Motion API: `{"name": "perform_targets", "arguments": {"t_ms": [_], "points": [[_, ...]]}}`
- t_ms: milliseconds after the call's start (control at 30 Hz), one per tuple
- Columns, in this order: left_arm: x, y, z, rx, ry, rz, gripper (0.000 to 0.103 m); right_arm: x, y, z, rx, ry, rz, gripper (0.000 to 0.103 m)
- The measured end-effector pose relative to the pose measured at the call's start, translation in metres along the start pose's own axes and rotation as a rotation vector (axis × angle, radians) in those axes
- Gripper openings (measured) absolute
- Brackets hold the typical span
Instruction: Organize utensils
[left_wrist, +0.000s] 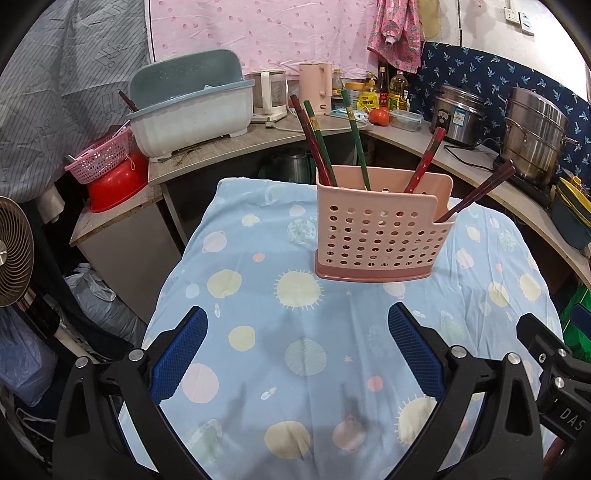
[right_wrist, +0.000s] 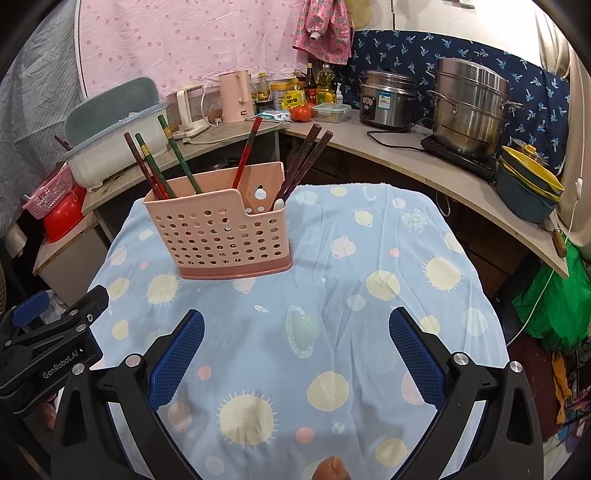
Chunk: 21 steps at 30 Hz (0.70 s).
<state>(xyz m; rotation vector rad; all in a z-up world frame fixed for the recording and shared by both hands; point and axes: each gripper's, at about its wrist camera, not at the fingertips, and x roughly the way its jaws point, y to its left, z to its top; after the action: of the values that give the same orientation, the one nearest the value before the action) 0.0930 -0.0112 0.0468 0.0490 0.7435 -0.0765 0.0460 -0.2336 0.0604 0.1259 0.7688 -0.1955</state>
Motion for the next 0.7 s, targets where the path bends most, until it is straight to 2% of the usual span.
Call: {"name": "perform_targets", "arguments": {"t_ms": [700], "points": [[0.0044, -0.0022, 0.0025, 0.007, -0.001, 0.014, 0.094, 0.0067, 0.0084, -0.0002, -0.009, 0.007, 0.006, 0.097]]}}
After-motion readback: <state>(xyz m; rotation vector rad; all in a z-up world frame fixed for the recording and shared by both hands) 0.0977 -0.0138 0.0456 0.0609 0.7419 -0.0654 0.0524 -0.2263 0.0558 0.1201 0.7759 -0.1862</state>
